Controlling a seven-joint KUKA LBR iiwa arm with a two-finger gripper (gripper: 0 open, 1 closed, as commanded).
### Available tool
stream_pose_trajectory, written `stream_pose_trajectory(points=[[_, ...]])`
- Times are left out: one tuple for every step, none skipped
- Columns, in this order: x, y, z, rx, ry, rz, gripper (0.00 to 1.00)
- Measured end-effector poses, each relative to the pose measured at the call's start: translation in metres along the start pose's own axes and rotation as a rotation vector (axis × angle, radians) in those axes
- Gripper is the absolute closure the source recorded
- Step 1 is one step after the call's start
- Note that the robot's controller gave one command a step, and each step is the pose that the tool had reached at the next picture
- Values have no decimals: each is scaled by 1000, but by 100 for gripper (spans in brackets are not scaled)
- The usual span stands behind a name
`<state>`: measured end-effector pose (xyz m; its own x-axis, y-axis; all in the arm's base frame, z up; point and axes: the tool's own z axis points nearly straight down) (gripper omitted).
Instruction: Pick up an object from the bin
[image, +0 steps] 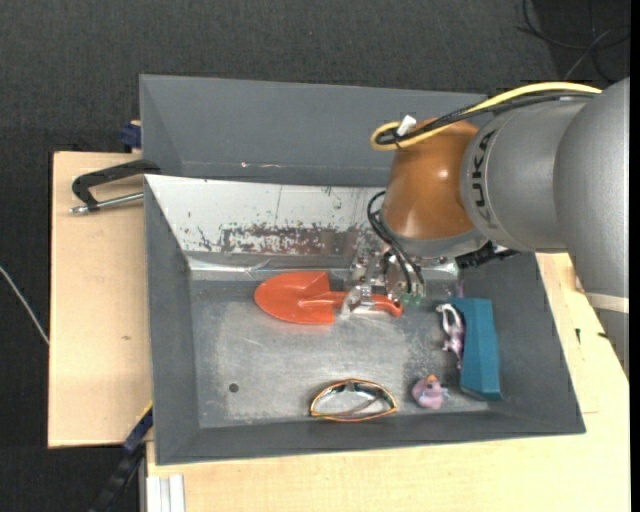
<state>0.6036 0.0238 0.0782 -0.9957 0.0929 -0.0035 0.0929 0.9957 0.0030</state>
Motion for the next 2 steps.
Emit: stream_pose_trajectory(points=[[0,0,0,0,0,-2,100],[-2,1,-17,1,-3,0,100]])
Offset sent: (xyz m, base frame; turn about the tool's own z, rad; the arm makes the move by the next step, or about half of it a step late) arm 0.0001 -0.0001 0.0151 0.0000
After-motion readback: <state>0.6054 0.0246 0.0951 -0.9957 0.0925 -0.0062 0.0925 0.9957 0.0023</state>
